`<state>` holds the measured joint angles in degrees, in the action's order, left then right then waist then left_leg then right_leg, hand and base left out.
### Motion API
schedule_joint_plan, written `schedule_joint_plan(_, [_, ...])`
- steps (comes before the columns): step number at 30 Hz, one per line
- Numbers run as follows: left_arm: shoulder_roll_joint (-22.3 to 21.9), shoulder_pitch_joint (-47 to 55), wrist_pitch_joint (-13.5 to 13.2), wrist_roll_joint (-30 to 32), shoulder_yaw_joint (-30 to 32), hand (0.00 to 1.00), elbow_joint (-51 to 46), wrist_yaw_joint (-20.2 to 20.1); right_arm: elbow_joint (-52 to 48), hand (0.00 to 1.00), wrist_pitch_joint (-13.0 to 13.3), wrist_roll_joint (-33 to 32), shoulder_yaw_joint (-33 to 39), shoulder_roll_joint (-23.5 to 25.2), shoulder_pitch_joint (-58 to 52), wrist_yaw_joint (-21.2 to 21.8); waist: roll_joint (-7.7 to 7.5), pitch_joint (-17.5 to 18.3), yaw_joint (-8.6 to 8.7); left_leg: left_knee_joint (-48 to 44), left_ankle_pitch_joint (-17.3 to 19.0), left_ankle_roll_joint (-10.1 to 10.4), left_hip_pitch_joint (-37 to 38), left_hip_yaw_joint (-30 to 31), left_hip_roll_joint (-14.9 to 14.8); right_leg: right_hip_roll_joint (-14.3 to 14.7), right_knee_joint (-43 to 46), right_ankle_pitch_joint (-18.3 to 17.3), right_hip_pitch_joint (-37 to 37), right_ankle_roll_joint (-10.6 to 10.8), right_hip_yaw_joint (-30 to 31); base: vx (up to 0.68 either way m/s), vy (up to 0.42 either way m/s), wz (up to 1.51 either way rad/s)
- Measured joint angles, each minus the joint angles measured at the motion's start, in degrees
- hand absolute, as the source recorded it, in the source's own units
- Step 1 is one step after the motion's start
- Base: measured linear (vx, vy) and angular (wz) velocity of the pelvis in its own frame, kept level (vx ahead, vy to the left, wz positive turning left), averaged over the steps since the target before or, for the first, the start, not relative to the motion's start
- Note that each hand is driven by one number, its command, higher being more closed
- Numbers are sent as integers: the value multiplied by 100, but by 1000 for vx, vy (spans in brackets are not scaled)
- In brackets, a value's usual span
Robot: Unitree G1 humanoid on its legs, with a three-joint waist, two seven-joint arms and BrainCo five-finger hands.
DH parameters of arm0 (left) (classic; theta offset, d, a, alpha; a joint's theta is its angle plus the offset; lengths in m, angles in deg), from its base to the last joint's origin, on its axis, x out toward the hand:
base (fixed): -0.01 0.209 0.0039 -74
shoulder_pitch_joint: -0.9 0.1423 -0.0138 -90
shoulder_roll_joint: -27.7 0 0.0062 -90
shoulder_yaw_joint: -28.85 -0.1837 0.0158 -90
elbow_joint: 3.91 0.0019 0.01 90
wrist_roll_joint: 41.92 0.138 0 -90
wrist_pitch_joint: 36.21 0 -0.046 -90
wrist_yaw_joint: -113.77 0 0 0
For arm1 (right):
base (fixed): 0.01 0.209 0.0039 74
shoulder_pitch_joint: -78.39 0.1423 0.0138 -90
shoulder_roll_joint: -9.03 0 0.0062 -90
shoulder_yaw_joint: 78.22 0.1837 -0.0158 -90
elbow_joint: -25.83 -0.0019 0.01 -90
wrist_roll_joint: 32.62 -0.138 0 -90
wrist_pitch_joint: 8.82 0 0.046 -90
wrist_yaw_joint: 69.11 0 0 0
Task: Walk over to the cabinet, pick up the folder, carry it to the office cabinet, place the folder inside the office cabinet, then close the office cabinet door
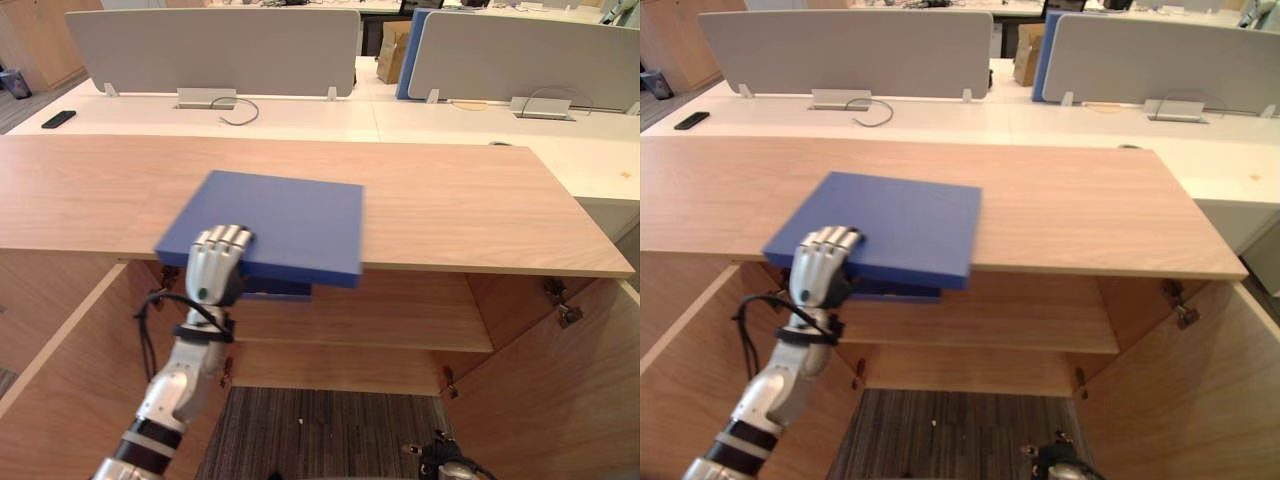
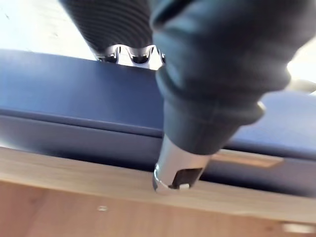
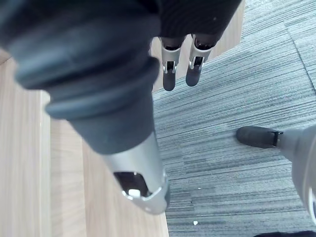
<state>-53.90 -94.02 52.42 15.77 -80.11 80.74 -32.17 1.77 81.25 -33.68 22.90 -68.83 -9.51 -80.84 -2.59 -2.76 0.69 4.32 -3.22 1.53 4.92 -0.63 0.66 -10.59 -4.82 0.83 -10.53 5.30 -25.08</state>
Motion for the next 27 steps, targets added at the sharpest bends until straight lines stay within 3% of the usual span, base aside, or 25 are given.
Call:
schedule_joint_plan(3, [-143,109,-411,-1,-208,100,-213,-14,5,0,-3,1,-2,11,4,0,11,5,61,1,0,-1,13,-18,-10,8,1,2,-2,-4,18,-14,2,-3])
schedule_joint_plan(5, [-181,129,-505,-19,-207,100,-245,-21,9,0,-6,1,-8,8,-10,0,16,7,107,8,-2,-3,21,-25,-26,21,1,3,-1,-7,28,-3,0,-2])
schedule_joint_plan(27, [-298,322,-479,-383,44,100,-310,-24,12,0,-10,2,-249,-8,-11,-6,10,3,156,59,2,-4,120,-160,-77,59,-1,3,-14,-10,166,-3,1,-2])
